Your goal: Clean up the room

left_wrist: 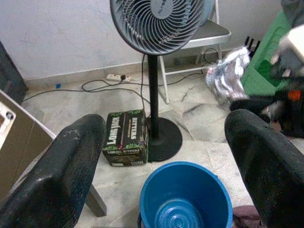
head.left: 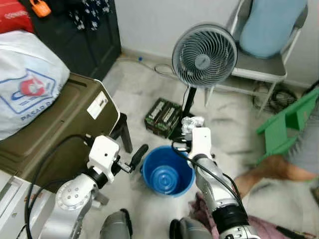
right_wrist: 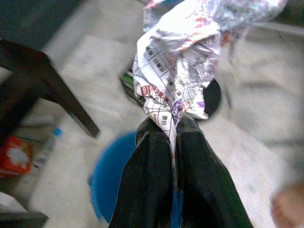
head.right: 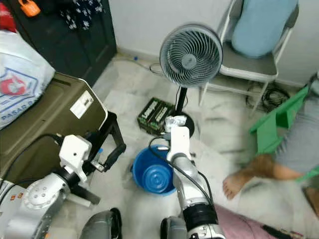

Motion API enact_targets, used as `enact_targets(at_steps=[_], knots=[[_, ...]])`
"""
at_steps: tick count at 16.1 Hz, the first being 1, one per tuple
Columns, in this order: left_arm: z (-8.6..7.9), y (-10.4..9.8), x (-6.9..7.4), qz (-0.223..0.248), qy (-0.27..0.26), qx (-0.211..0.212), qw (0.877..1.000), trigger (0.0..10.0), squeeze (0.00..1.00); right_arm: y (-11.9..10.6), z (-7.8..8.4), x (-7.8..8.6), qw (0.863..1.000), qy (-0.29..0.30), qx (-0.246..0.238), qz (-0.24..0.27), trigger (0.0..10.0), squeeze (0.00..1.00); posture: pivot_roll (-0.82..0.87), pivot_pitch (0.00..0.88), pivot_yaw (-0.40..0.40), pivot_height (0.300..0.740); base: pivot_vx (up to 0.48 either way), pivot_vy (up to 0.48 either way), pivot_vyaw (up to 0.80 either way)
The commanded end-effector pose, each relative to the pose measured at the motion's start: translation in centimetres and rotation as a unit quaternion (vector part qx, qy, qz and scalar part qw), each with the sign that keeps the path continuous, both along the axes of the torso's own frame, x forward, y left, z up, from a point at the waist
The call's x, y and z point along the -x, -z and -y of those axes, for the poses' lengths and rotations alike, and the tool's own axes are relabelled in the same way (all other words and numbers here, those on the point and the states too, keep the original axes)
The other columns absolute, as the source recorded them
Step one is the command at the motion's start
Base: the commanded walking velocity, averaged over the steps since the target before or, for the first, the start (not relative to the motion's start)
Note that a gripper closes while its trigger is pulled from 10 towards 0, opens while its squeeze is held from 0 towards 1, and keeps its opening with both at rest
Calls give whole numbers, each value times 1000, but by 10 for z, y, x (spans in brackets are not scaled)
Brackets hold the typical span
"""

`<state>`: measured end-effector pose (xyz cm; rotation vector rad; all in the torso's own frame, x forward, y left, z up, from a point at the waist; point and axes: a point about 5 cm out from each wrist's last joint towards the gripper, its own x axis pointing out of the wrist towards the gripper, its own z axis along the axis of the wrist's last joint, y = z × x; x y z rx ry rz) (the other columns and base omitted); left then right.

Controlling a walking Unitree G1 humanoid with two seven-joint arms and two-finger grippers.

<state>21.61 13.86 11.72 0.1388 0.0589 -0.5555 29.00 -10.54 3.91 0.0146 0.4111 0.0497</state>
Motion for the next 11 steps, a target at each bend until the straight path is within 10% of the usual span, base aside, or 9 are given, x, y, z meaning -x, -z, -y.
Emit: enact_targets(at_steps=[1, 7, 11], knots=[[-3, -2, 5, -8, 4, -3, 1000, 10000, 0, 11, 11, 4, 999, 39, 19, -31, 10000, 0, 64, 259, 6, 740, 0, 0, 0], [-13, -6, 32, -37, 29, -37, 998, 10000, 0, 20, 32, 2, 994, 83, 54, -38, 10000, 0, 106, 328, 60, 740, 0, 0, 0], [-19, -12, 32, -43, 29, -50, 997, 10000, 0, 6, -3, -15, 999, 31, 16, -9, 10000, 0, 152, 342, 88, 740, 0, 0, 0]])
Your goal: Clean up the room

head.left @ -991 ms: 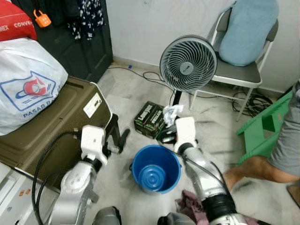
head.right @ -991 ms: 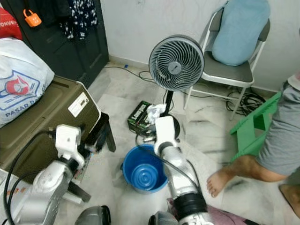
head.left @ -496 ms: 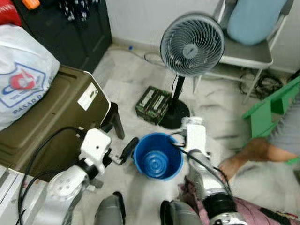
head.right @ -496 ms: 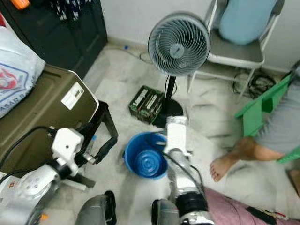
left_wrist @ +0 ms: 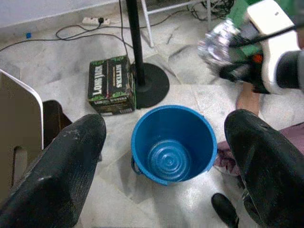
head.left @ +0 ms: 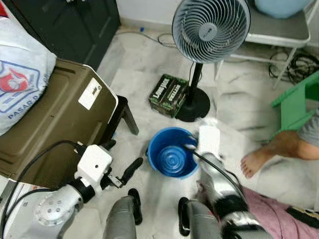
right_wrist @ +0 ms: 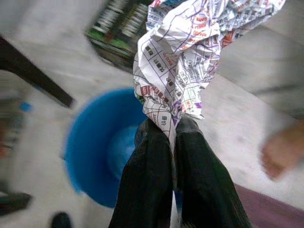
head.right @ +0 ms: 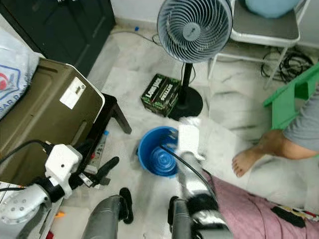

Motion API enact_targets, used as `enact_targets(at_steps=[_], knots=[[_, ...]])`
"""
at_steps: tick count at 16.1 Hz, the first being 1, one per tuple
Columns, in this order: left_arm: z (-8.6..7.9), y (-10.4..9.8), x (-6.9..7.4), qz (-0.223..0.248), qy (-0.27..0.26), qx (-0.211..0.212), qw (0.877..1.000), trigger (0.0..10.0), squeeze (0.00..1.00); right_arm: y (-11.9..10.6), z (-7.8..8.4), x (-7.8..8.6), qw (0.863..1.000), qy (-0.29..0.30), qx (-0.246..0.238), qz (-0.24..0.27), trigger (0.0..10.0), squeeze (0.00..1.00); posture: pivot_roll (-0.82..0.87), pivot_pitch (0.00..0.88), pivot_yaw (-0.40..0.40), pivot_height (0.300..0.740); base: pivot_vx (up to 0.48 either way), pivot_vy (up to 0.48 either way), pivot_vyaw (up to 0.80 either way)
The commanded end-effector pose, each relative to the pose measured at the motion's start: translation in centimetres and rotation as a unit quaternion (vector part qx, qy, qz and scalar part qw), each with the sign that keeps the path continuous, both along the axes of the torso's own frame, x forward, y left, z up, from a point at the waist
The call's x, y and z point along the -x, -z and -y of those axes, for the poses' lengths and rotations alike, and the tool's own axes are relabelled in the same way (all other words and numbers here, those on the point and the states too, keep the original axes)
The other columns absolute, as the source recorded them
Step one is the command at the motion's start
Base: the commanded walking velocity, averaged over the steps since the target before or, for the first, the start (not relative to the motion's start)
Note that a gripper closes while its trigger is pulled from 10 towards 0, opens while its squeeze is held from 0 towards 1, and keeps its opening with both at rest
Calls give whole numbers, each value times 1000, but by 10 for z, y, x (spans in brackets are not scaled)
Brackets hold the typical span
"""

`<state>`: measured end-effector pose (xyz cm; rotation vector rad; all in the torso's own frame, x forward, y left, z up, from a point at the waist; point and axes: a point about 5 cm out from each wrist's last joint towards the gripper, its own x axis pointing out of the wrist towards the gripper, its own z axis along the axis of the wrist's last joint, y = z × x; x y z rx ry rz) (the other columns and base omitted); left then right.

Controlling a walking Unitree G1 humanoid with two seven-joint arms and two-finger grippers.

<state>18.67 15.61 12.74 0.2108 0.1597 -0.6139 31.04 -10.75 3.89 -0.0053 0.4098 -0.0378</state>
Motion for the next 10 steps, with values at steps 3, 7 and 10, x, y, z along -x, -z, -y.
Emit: enact_targets(at_steps=[3, 7, 10], knots=[[-3, -2, 7, -11, -1, -9, 1000, 10000, 0, 2, -41, 0, 998, -48, -25, -10, 10000, 0, 173, 346, 90, 740, 0, 0, 0], [-3, -1, 8, -18, 0, -14, 1000, 10000, 0, 2, -52, -3, 998, -48, -43, -17, 10000, 0, 174, 341, 90, 740, 0, 0, 0], [-2, -2, 4, -15, 1, -14, 1000, 10000, 0, 5, -51, -2, 998, -45, -43, -18, 10000, 0, 167, 335, 89, 740, 0, 0, 0]])
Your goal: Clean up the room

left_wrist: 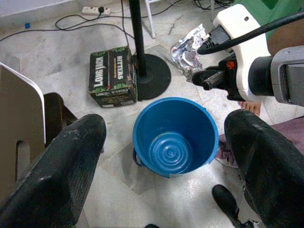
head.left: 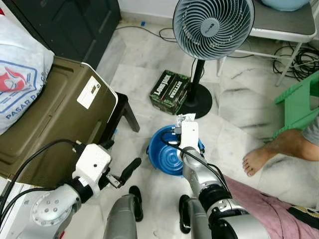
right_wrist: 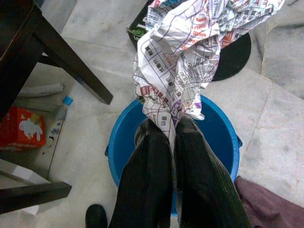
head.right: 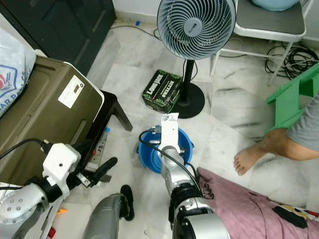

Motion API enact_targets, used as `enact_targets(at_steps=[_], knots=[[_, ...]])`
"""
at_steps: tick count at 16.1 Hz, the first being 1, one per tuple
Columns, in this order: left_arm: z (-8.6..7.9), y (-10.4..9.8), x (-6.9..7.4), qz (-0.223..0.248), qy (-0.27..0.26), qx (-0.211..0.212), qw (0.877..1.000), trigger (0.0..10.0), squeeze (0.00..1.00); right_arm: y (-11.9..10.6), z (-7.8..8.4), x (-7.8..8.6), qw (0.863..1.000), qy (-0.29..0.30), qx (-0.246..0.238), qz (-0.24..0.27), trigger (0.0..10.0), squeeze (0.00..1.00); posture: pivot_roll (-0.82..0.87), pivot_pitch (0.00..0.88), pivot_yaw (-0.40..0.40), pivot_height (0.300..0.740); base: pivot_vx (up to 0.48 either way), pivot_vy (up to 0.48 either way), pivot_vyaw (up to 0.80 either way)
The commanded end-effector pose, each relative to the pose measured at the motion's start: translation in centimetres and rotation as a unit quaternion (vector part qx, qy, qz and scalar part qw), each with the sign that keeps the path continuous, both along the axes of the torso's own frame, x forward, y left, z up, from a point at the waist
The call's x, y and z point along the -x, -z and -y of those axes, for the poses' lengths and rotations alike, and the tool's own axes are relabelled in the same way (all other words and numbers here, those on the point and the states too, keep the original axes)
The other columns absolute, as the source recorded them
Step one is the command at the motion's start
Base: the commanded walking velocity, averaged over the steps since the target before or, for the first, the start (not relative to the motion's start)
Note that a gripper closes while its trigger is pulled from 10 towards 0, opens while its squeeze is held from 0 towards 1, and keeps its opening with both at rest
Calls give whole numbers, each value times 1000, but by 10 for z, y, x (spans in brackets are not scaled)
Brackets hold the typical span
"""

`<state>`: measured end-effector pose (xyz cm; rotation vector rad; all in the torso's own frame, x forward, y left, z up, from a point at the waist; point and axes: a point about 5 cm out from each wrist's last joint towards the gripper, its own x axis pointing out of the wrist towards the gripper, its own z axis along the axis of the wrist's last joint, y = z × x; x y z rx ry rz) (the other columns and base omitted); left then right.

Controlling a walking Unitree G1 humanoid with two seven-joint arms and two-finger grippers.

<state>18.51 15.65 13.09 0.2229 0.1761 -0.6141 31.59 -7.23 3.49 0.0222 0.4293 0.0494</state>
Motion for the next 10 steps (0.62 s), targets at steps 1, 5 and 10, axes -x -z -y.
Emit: enact_targets(at_steps=[1, 5, 10], knots=[[-1, 2, 2, -8, 1, -5, 1000, 10000, 0, 1, -14, 3, 1000, -3, -18, -9, 10000, 51, 165, 332, 86, 740, 0, 0, 0], [0, 3, 2, -12, -6, 1, 1000, 10000, 0, 0, -10, 0, 1000, -2, -20, -2, 10000, 1000, 161, 329, 82, 740, 0, 0, 0], [5, 3, -5, -13, -20, 23, 999, 10000, 0, -2, -5, -3, 1000, 4, -21, 6, 10000, 1000, 150, 314, 76, 740, 0, 0, 0]])
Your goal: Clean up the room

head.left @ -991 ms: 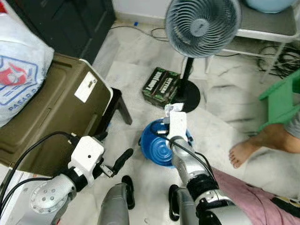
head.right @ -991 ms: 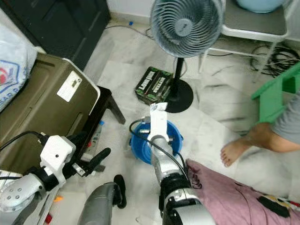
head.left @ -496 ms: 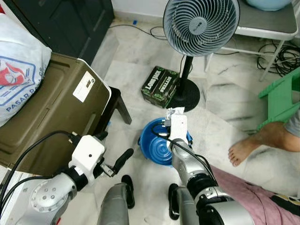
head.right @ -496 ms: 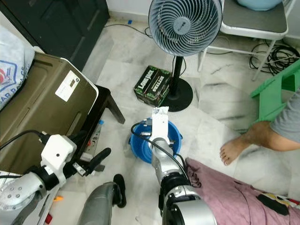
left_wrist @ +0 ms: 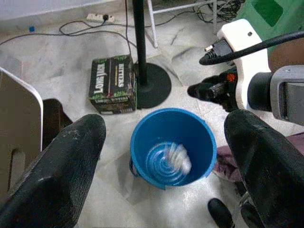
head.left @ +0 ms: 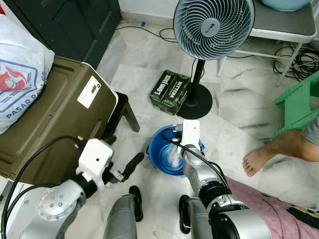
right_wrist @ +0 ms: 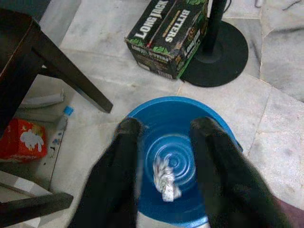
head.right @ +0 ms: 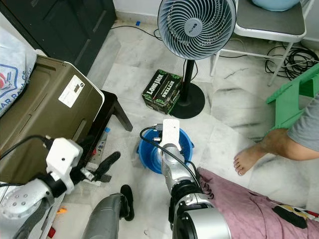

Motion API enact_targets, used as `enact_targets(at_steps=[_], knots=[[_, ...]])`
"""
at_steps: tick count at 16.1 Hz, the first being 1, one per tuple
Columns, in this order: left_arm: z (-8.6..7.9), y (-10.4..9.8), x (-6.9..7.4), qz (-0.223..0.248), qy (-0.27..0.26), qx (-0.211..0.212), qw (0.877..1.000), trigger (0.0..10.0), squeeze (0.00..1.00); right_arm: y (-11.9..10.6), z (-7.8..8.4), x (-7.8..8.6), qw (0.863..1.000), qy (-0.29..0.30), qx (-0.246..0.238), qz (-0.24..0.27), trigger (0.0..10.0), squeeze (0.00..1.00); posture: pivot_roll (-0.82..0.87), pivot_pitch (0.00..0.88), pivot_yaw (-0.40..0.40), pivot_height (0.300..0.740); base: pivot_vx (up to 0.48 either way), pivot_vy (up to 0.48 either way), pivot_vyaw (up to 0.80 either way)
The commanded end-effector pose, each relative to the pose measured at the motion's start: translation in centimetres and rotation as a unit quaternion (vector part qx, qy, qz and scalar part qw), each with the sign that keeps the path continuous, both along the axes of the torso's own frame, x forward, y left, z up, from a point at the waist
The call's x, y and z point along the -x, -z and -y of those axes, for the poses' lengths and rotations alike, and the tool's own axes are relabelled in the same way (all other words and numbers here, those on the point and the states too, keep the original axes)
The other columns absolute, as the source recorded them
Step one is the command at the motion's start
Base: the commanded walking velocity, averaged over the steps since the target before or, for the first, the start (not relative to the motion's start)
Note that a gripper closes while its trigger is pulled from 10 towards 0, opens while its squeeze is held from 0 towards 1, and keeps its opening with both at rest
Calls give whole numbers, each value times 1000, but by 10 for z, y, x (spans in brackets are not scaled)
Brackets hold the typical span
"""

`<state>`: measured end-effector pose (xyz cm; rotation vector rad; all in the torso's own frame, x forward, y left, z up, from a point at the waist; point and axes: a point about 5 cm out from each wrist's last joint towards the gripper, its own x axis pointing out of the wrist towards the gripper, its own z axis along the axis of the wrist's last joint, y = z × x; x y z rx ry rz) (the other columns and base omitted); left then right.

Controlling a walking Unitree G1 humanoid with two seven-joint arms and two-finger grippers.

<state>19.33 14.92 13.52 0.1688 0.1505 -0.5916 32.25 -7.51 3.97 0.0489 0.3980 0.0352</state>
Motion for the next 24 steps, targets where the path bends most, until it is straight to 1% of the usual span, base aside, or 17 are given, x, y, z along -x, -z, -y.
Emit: enact_targets(at_steps=[1, 2, 4, 6, 7, 8, 9, 12, 15, 16, 17, 18, 20, 21, 22, 23, 24], knots=[[-2, 7, 2, -18, -8, -5, 1000, 10000, 0, 0, -7, 2, 1000, -5, -12, -1, 10000, 1000, 147, 310, 74, 740, 0, 0, 0], [-2, 7, 0, -18, -9, -4, 1000, 10000, 0, -1, -7, 1, 1000, -5, -12, 1, 10000, 1000, 145, 306, 73, 740, 0, 0, 0], [-1, 8, -6, -10, -16, -1, 1000, 10000, 0, -5, -9, 1, 999, -30, -31, 15, 10000, 1000, 125, 270, 66, 740, 0, 0, 0], [4, 10, -14, -4, -23, 12, 1000, 10000, 0, -9, -10, 6, 996, -69, -49, 32, 10000, 1000, 84, 225, 50, 740, 0, 0, 0], [7, 10, -19, 2, -27, 23, 999, 10000, 0, -13, -7, 12, 994, -88, -53, 47, 10000, 1000, 64, 206, 45, 740, 0, 0, 0], [12, 10, -30, 12, -32, 35, 999, 10000, 0, -19, 1, 21, 991, -103, -52, 65, 10000, 1000, 39, 181, 39, 740, 0, 0, 0], [17, 10, -37, 23, -37, 40, 998, 10000, 0, -23, 11, 34, 990, -113, -34, 82, 10000, 1000, 21, 161, 38, 740, 0, 0, 0], [27, 12, -49, 35, -37, 45, 998, 10000, 0, -24, 37, 60, 987, -123, 17, 105, 10000, 1000, -35, 100, 43, 740, 0, 0, 0], [34, 15, -59, 48, -31, 48, 997, 10000, 0, -18, 69, 88, 992, -94, 32, 75, 10000, 1000, -73, 51, 54, 740, 0, 0, 0], [35, 15, -64, 55, -34, 47, 997, 10000, 0, -21, 75, 92, 993, -86, 31, 72, 10000, 1000, -78, 39, 56, 740, 0, 0, 0], [35, 14, -71, 57, -54, 56, 995, 10000, 0, -28, 77, 93, 993, -86, 23, 81, 10000, 1000, -77, 31, 71, 740, 0, 0, 0], [34, 12, -73, 56, -62, 67, 994, 10000, 0, -32, 75, 92, 991, -96, 28, 91, 10000, 1000, -78, 22, 80, 740, 0, 0, 0], [36, 6, -80, 75, -58, 69, 993, 10000, 0, -44, 63, 91, 984, -137, 44, 109, 10000, 1000, -81, 11, 88, 740, 0, 0, 0], [34, 11, -84, 63, -71, 73, 993, 10000, 0, -49, 55, 89, 978, -149, 61, 131, 10000, 1000, -86, 0, 110, 740, 0, 0, 0], [36, 12, -86, 55, -70, 84, 993, 10000, 0, -56, 58, 85, 977, -128, 67, 155, 10000, 1000, -86, 0, 120, 740, 0, 0, 0], [38, 13, -86, 52, -70, 92, 992, 10000, 0, -57, 58, 82, 975, -141, 67, 155, 10000, 0, -91, 0, 128, 740, 0, 0, 0], [42, 17, -85, 52, -67, 84, 993, 10000, 0, -51, 55, 83, 975, -166, 53, 135, 10000, 0, -92, 0, 125, 740, 0, 0, 0]])
